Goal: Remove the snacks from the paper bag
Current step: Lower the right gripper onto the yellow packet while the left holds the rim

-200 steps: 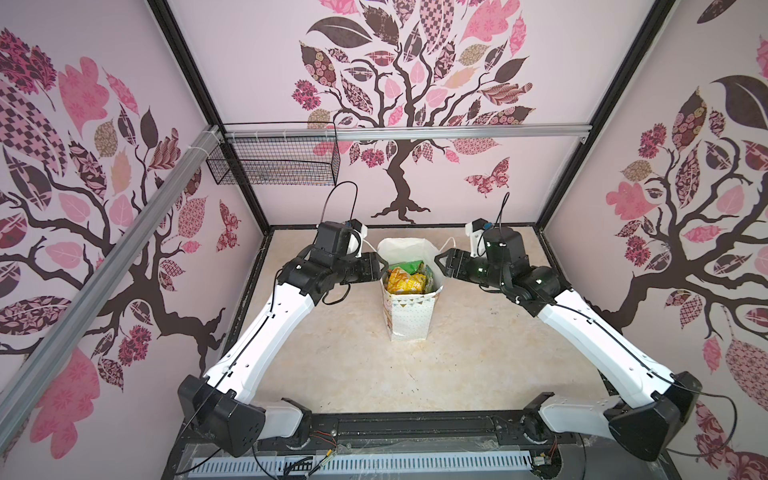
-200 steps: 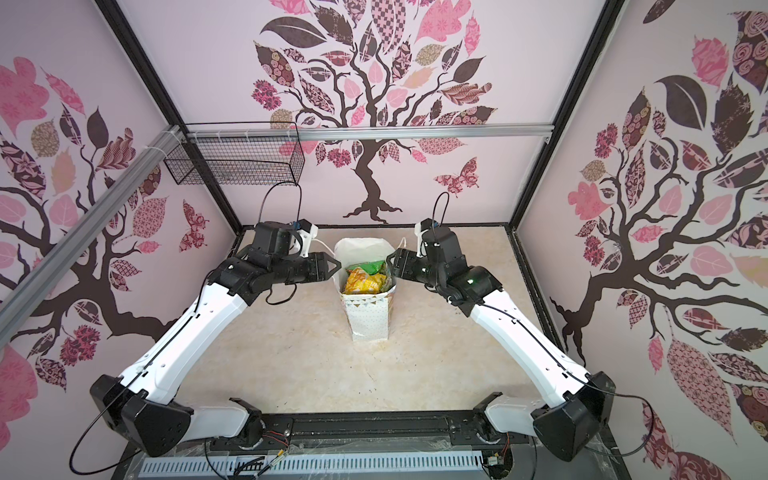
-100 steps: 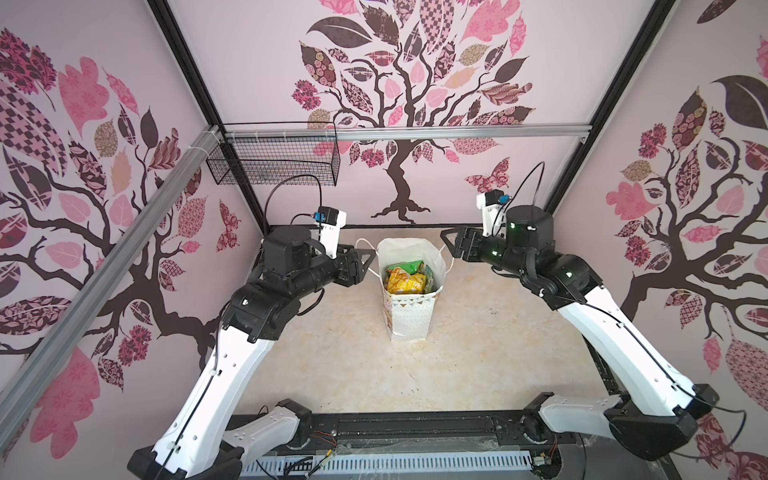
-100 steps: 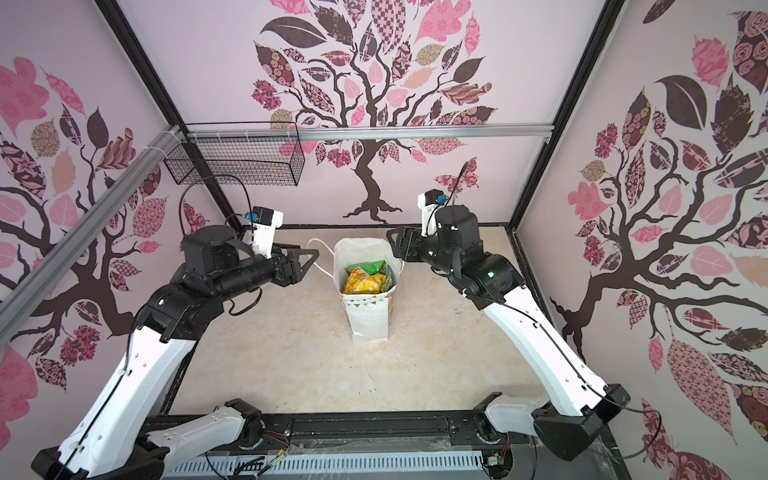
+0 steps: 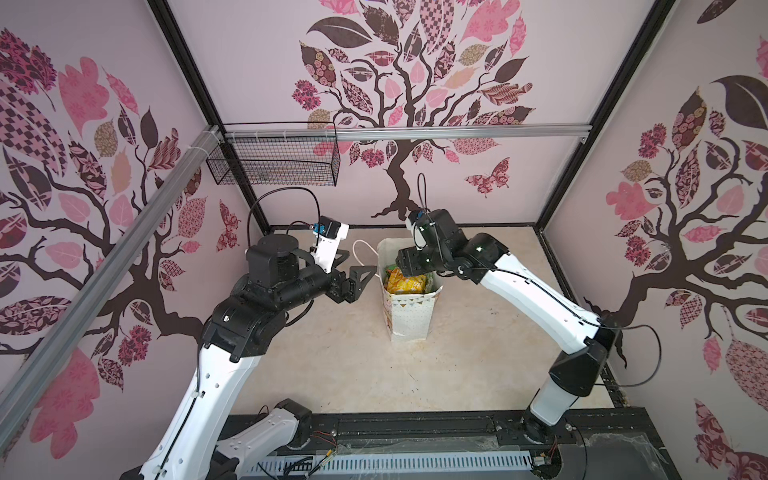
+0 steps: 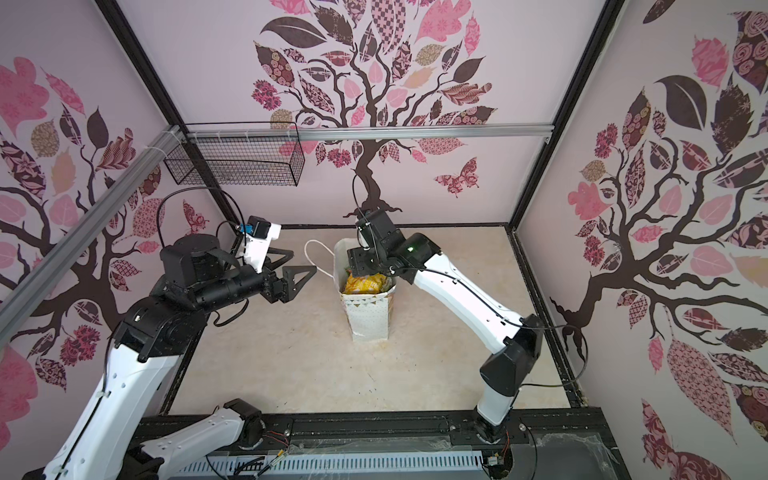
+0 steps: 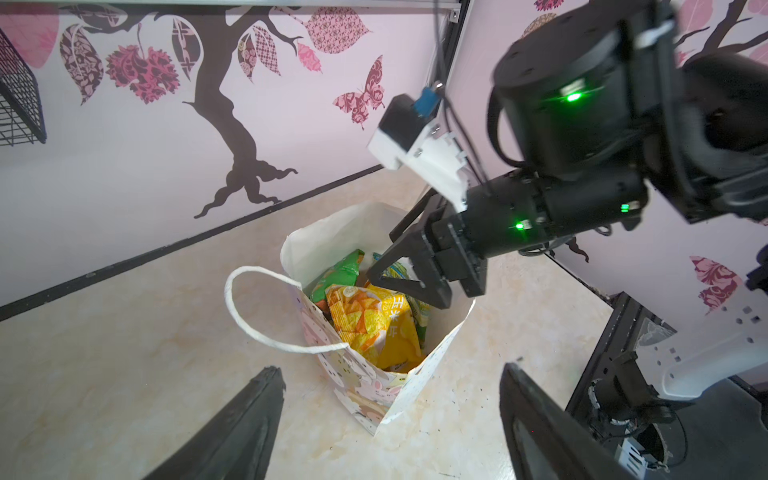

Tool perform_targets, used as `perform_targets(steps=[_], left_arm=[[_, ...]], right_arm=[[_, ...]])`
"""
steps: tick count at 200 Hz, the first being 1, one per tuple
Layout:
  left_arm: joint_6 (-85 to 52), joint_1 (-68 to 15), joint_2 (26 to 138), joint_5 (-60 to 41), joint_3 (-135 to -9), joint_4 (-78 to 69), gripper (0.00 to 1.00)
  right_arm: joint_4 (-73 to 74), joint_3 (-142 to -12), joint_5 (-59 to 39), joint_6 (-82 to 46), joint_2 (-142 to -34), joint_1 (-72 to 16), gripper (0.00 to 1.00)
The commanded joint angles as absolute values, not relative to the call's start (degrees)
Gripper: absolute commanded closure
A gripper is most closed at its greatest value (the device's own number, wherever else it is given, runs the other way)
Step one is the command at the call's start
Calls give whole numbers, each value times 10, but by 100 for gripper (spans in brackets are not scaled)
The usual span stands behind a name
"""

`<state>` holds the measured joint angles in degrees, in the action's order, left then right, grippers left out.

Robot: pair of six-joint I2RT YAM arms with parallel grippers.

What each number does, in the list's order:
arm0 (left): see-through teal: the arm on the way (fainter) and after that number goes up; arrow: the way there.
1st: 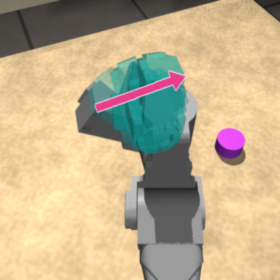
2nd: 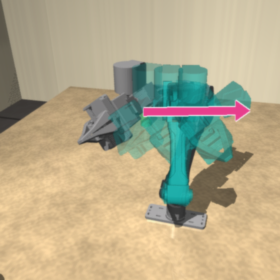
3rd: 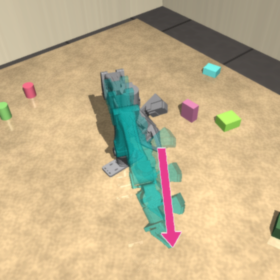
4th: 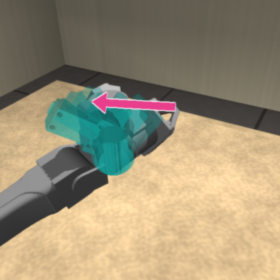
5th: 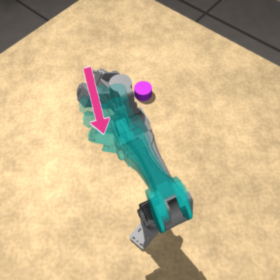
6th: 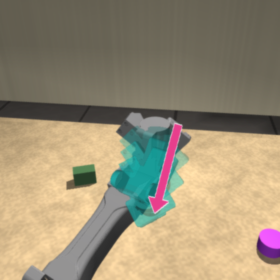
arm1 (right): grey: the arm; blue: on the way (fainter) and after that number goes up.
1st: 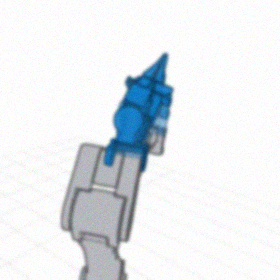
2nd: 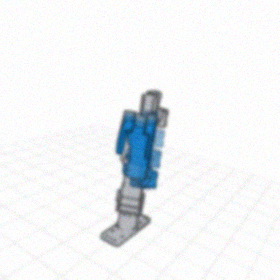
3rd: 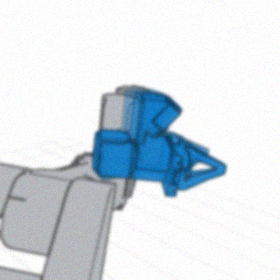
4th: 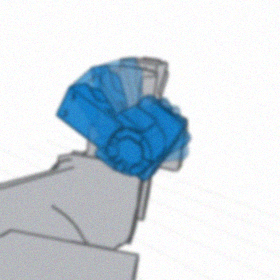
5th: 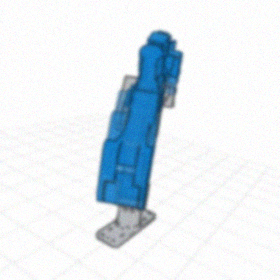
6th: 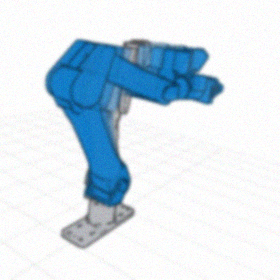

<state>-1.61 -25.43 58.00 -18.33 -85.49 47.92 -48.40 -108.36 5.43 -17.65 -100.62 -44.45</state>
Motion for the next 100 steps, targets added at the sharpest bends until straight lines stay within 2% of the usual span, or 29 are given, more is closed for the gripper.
perform_targets(steps=[1, 51, 100], left_arm=[[12, -256, 569, -184, -847, 499, 17], [9, -256, 559, -181, -828, 505, 17], [4, -256, 563, -187, -825, 501, 16]], right_arm=[[-549, -1129, 67, -165, -1059, -443, 27], [-569, -1156, 66, -173, -1138, -443, 18], [-550, -1114, 65, -171, -1166, -443, 15]])
